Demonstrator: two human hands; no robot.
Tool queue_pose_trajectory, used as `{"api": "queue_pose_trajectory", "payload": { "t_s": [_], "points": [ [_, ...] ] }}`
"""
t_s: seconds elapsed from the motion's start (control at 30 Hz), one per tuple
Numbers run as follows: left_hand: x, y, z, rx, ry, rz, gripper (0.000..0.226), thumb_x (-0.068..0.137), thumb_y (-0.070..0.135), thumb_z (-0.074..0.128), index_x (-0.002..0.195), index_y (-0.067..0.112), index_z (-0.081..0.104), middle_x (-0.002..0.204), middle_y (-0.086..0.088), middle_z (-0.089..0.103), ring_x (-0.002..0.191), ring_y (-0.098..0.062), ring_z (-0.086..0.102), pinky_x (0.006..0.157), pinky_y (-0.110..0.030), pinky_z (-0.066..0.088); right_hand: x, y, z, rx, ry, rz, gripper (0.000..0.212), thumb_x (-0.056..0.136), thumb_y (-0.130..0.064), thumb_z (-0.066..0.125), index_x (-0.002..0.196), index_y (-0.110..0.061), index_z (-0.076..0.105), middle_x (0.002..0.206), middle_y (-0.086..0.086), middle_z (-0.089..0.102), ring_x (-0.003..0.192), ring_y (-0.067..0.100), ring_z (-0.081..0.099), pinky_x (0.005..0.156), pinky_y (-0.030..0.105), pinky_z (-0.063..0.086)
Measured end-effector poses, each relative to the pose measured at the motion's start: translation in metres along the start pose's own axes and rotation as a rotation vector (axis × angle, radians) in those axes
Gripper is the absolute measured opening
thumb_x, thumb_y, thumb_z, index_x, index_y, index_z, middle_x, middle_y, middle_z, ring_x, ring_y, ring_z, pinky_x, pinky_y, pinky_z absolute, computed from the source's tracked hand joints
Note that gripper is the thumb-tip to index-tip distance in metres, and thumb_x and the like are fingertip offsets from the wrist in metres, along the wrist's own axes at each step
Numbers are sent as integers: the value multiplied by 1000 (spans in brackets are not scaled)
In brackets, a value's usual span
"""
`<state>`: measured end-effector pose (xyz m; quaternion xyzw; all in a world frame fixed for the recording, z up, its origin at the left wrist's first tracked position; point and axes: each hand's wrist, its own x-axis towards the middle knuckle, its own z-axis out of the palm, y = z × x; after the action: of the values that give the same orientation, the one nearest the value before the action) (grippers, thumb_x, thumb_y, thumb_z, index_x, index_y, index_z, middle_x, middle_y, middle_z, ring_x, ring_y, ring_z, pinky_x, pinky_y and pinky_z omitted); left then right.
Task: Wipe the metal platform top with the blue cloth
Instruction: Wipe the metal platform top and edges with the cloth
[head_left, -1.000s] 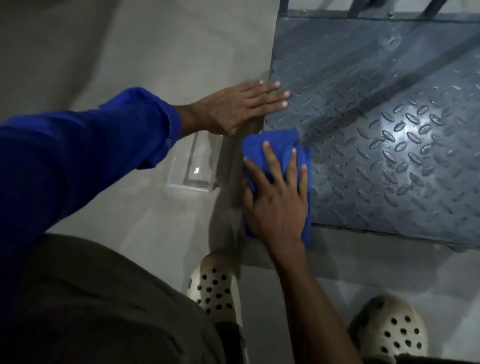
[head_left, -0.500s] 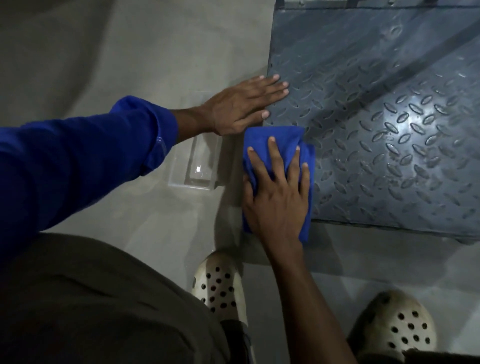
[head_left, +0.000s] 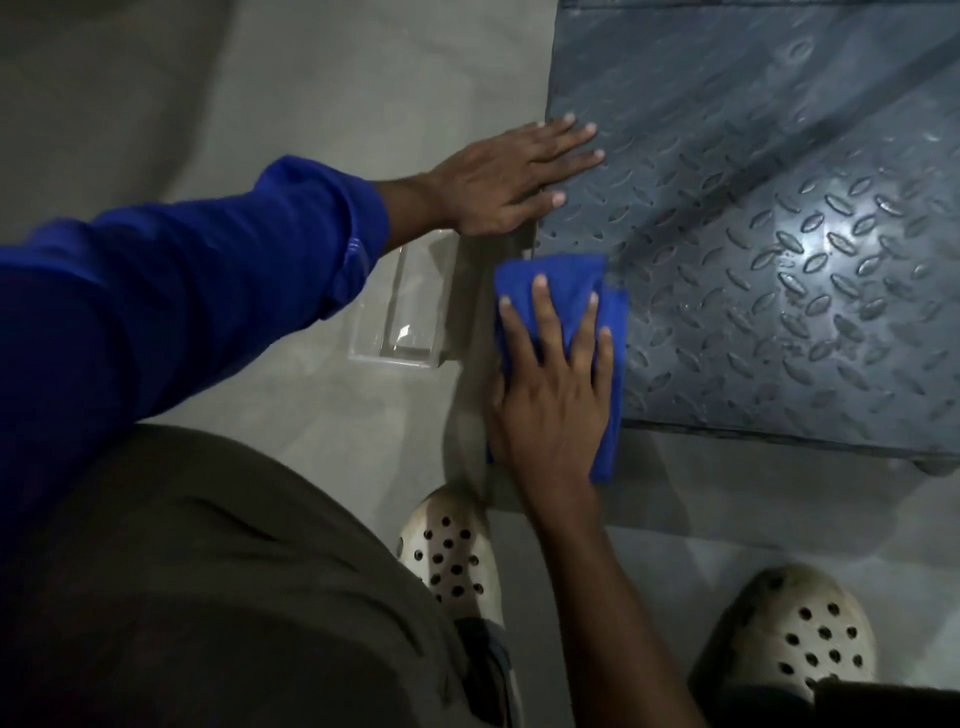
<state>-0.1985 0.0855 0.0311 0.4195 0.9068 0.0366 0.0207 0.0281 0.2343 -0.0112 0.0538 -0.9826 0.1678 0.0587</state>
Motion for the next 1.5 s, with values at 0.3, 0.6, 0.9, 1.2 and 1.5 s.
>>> {"api": "queue_pose_trajectory", "payload": {
  "t_s": [0.3, 0.6, 0.9, 1.2, 1.5],
  "points": [
    [-3, 1, 2, -39, -34, -4, 66, 117, 47, 21, 172, 10, 16, 179, -19, 9, 167, -38, 4, 135, -55, 14, 26, -16, 5, -70, -19, 18, 63, 99, -38, 60, 160, -31, 45, 179, -4, 10, 164, 41, 5, 131, 57, 9],
    [-11, 14, 14, -88, 59, -56, 62, 117, 34, 26, 170, 3, 19, 178, -21, 13, 167, -39, 7, 135, -53, 13, -8, -15, 17, -122, -3, -13, 66, 89, -40, 72, 152, -37, 53, 178, -8, 8, 162, 38, 0, 128, 52, -6],
    [-26, 28, 21, -151, 101, -97, 63, 117, 36, 27, 168, -1, 22, 177, -22, 16, 166, -40, 10, 134, -54, 17, -32, 60, 2, 29, 249, 38, 60, 105, -61, 49, 160, -35, 47, 171, 0, 37, 155, 37, 36, 120, 49, 30],
    [-24, 30, 23, -144, 140, -87, 63, 117, 36, 28, 168, -1, 25, 177, -21, 20, 166, -39, 13, 135, -52, 16, -15, 14, 20, 88, 446, 285, 46, 108, -49, 52, 152, -36, 58, 162, -7, 50, 153, 33, 42, 121, 49, 28],
    [-21, 45, 41, -174, 221, -50, 63, 117, 32, 39, 165, -6, 28, 174, -27, 24, 163, -44, 19, 134, -56, 17, -16, 122, -6, 20, 541, 303, 44, 107, -48, 54, 147, -32, 63, 157, -10, 56, 149, 26, 48, 113, 47, 36]
  ]
}}
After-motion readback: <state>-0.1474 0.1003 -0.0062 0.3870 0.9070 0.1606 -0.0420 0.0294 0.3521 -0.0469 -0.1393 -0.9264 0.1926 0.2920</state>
